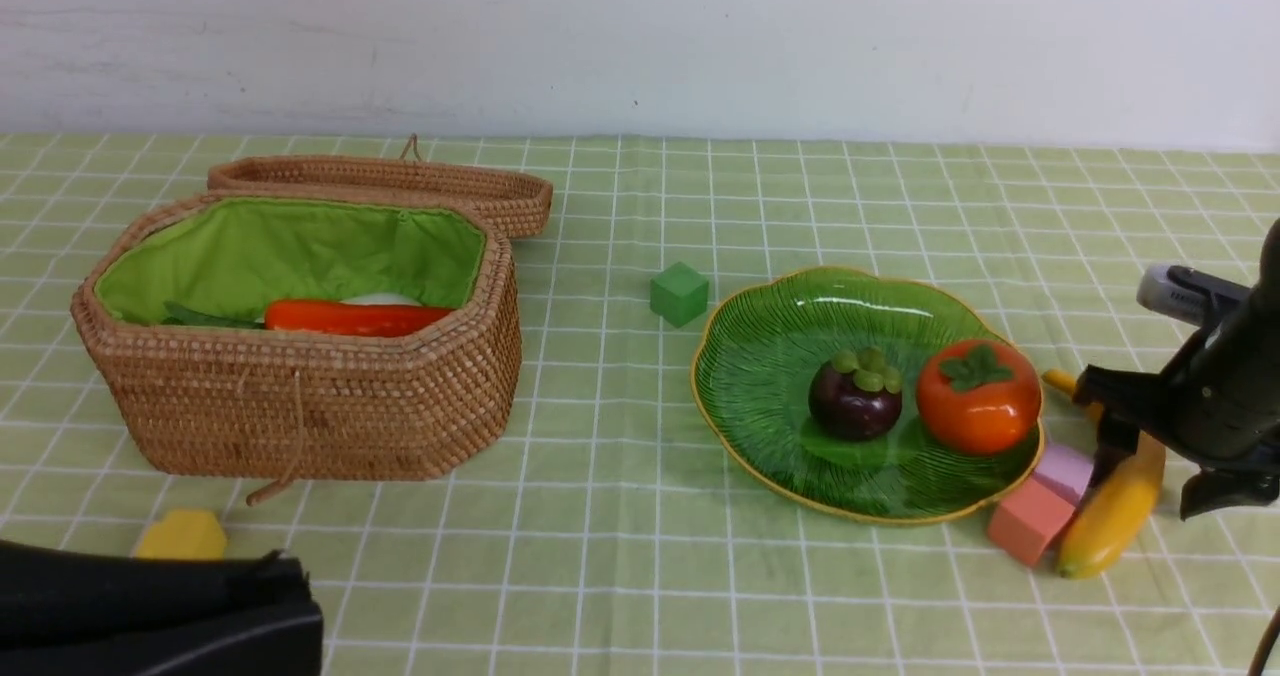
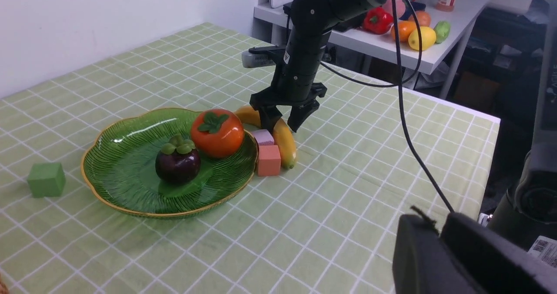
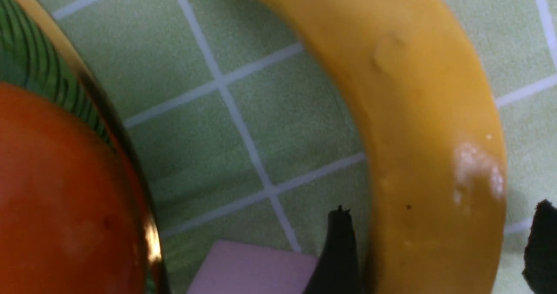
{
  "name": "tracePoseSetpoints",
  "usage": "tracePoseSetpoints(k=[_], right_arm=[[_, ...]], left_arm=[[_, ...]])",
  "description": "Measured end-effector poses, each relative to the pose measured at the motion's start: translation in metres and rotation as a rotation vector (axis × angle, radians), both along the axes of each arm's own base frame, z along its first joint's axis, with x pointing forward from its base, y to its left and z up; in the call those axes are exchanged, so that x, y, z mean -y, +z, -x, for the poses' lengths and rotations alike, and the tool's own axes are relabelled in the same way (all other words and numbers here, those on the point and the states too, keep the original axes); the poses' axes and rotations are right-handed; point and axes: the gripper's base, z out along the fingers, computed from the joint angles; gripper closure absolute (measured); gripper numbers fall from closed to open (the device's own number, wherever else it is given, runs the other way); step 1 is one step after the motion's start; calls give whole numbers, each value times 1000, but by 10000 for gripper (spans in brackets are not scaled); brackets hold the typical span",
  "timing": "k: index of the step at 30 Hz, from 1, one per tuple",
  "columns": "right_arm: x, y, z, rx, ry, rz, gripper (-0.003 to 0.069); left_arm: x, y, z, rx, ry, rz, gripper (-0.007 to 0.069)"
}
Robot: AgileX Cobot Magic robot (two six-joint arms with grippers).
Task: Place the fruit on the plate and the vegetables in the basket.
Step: Use the right arm to grab a banana and put it into the right plate
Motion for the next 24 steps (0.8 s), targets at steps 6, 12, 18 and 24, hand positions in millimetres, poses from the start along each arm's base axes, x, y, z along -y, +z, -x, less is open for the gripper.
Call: tracePoseSetpoints(k=[6, 12, 18, 24], right_arm=[[1, -4, -1, -9, 3, 5, 200], [2, -5, -1, -9, 32, 21, 346], [2, -5, -1, -10, 61, 28, 344], [1, 13, 5, 2, 82, 32, 344]], left_arm=[[0, -1, 0, -4, -5, -4, 553], [1, -2, 2, -17, -22, -18, 553], [1, -5, 4, -35, -47, -43, 553], [1, -5, 4, -34, -46, -46, 552]])
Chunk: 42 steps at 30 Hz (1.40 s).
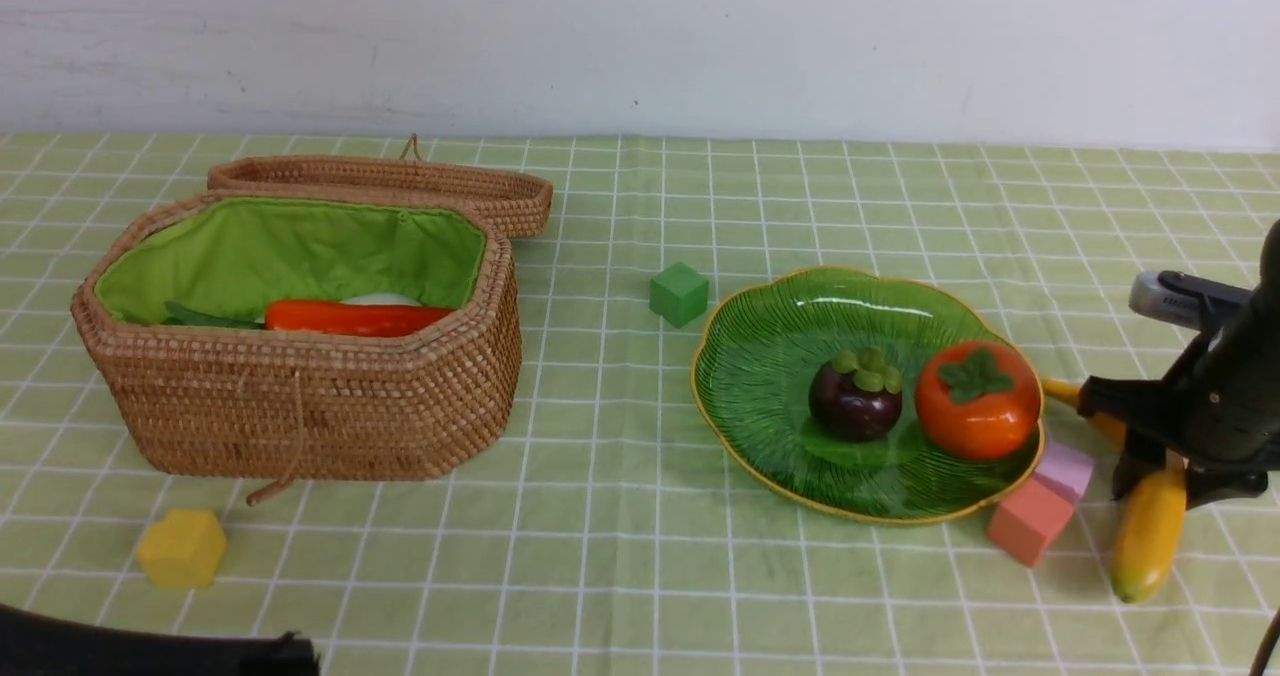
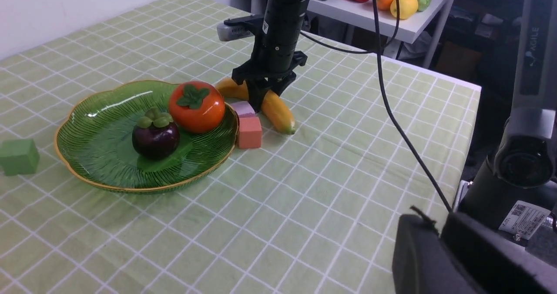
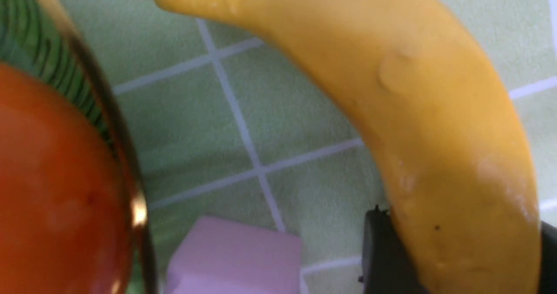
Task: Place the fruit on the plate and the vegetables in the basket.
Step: Use the right arm to grab a banana and put it into the right plate
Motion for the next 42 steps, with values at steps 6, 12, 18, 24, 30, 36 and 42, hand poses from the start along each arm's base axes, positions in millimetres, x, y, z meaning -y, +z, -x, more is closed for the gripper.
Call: tracePoseSetpoints(k=[6, 12, 18, 24, 30, 36, 42], right_arm=[[-2, 59, 19, 110, 4, 2, 344], [-20, 110, 28, 160, 88, -58, 344], [-67, 149, 21, 255, 245, -84, 344], [-108, 175, 21, 369, 363, -97, 344], [-138, 183, 18, 437, 456, -103, 344], [-164, 162, -1, 419, 527, -103, 344], [-176, 127, -24, 397, 523, -113, 344]], left_arm=[[-1, -1, -1, 20, 13, -20, 550], [-2, 3, -5, 49, 47, 4, 550], [-4, 7, -8, 85, 90, 36, 548], [-7, 9, -12, 125, 138, 29, 546], [-11, 10, -17, 140, 205, 28, 546], [-12, 10, -19, 115, 240, 46, 542], [-12, 9, -19, 106, 238, 41, 539]])
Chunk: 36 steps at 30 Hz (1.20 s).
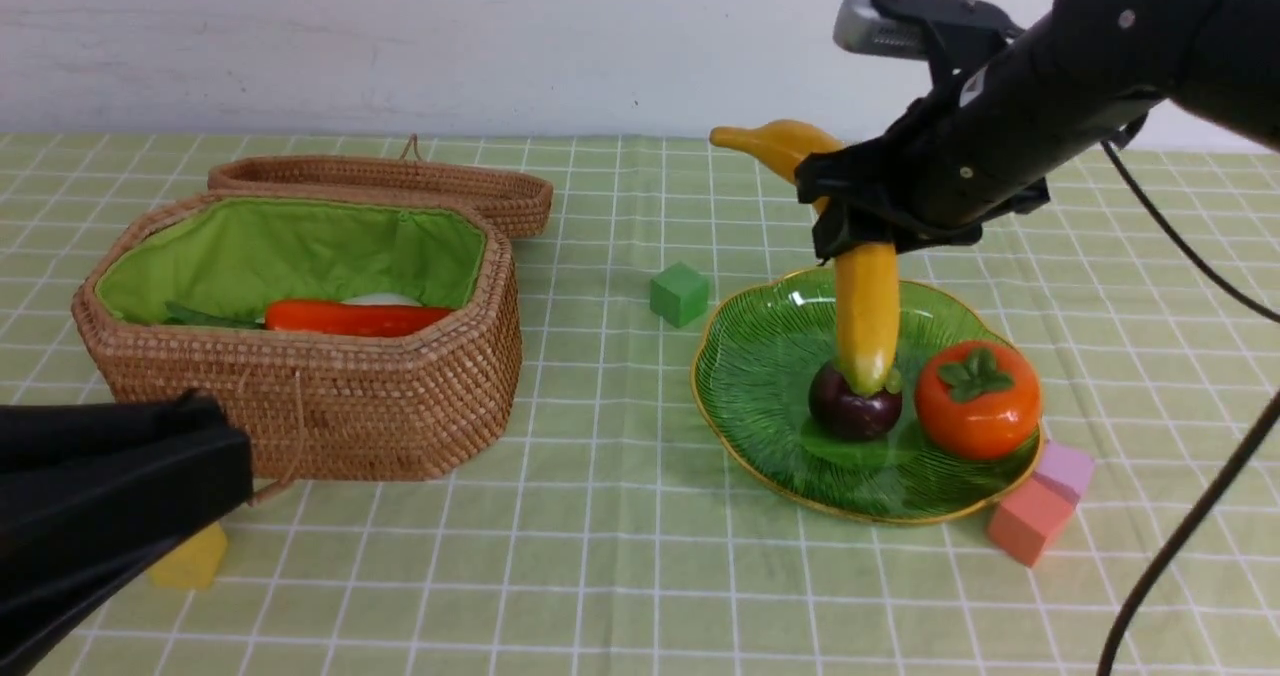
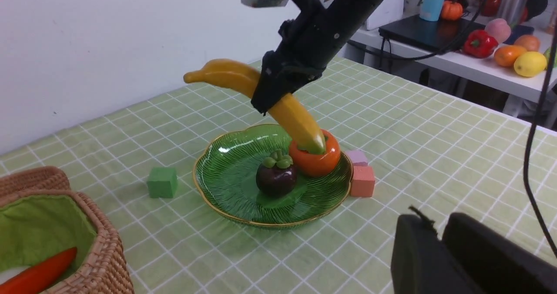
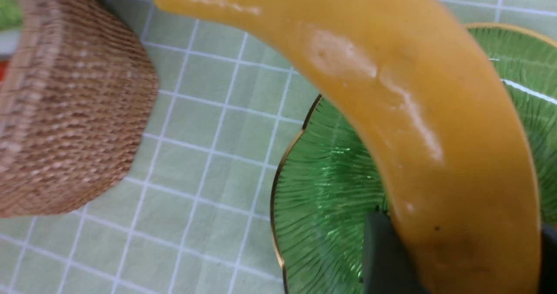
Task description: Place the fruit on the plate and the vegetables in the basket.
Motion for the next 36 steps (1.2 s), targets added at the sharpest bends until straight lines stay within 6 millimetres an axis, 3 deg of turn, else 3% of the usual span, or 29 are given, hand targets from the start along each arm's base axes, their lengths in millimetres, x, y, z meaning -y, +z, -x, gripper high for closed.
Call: tracePoseSetpoints(k=[5, 10, 12, 18, 24, 27, 31, 32, 36], right_arm=[[-5, -34, -16, -40, -11, 9, 344], [-9, -50, -21, -92, -27, -7, 339], [-9, -52, -21, -101, -26, -5, 323], [-8, -54, -19, -122, -21, 12, 141], [-3, -52, -12, -168, 2, 70, 104], [0, -43, -7, -168, 11, 93, 130], [10, -2, 15, -133, 27, 123, 232], [16, 18, 29, -120, 34, 140, 312], [33, 62, 70, -109, 42, 178, 501]], left_arm=[[1, -3, 1, -23, -15, -24, 536], [1, -3, 2, -27, -18, -28, 536], [1, -4, 2, -27, -19, -28, 536], [1, -4, 2, -28, -19, -28, 536], [1, -3, 2, -27, -18, -27, 533], [1, -3, 1, -25, -16, -25, 533], [0, -2, 1, -17, -10, -19, 538], [0, -1, 1, -10, -7, -14, 556], [-8, -1, 14, 26, 1, 32, 638]])
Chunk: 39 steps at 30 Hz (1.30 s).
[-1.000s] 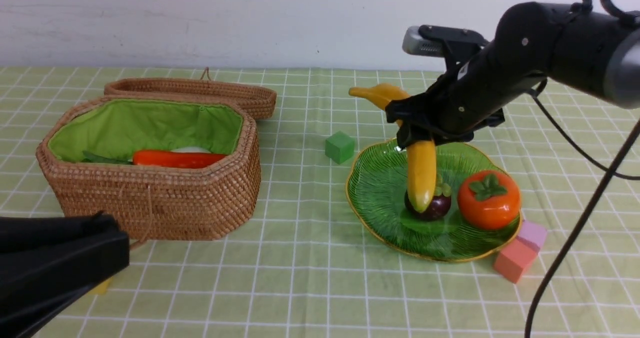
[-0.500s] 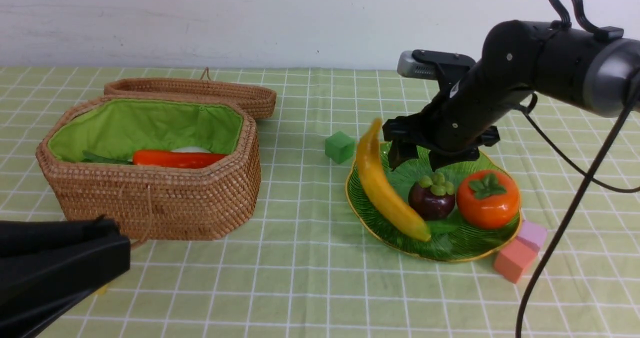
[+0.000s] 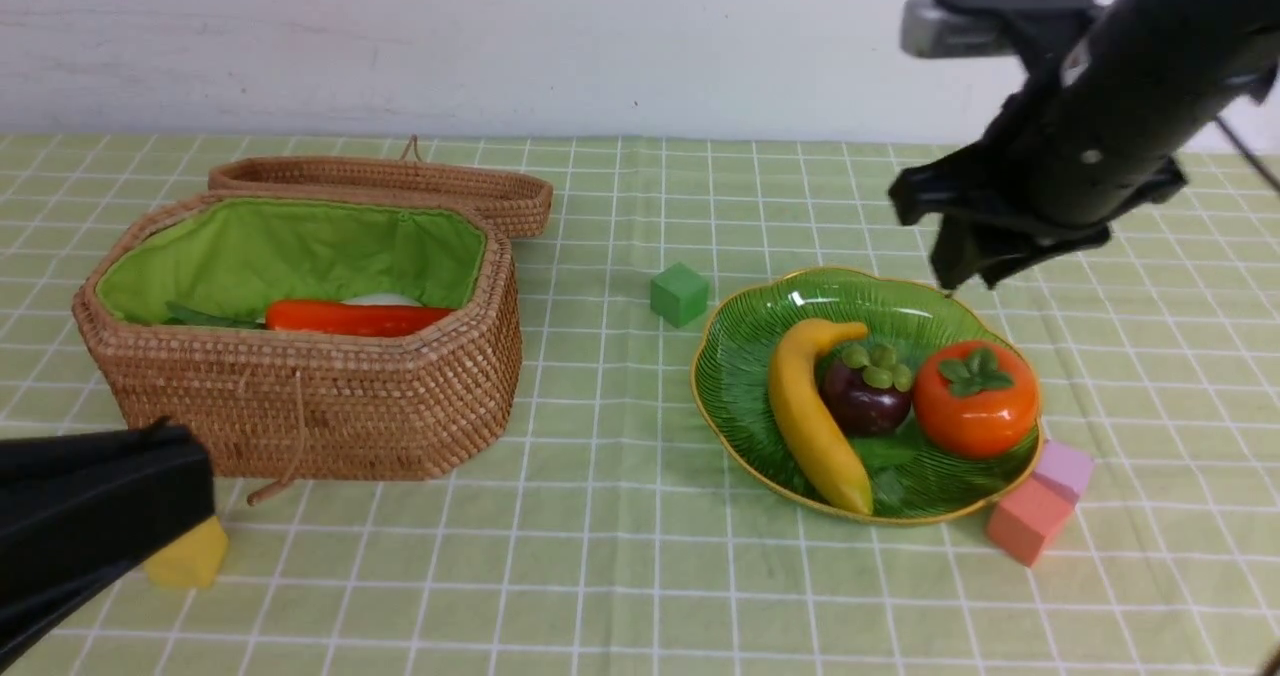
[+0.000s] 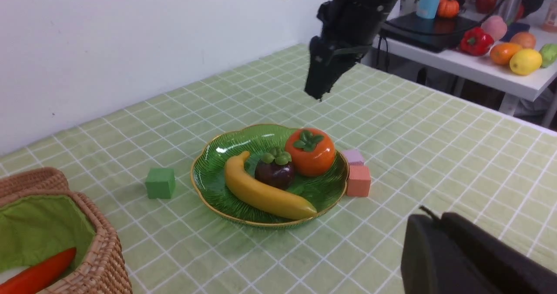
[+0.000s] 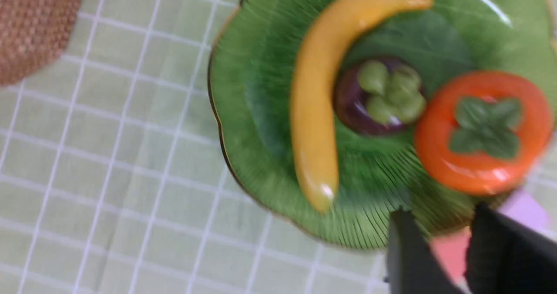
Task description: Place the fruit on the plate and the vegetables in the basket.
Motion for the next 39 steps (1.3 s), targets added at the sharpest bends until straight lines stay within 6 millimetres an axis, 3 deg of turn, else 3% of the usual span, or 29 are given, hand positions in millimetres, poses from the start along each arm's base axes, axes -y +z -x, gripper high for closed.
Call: tracePoseSetpoints(k=[1, 3, 4, 8, 11, 14, 18, 25, 39], right_arm=[[5, 9, 13, 2, 1, 8, 561], [11, 18, 30, 13, 1, 6, 608], [20, 27, 54, 27, -8, -3, 659], [41, 34, 116, 50, -73, -52, 675], [54, 26, 155, 49, -110, -87, 673], [69, 1, 202, 35, -169, -143, 667], [80, -20, 235, 75, -203, -191, 666], [87, -46, 253, 115, -205, -202, 660], [91, -48, 256, 121, -220, -168, 650]], left_arm=[[-4, -3, 7, 14, 5, 24, 638], [-8, -8, 12, 25, 10, 42, 638], [-14, -16, 22, 53, 16, 72, 638], [-26, -48, 39, 80, 35, 154, 638], [-29, -66, 43, 69, 48, 209, 638], [-27, -92, 34, 30, 79, 228, 638], [-25, -107, 27, 10, 101, 223, 638], [-23, -121, 22, -24, 112, 209, 638], [-21, -133, 20, -63, 107, 182, 638]])
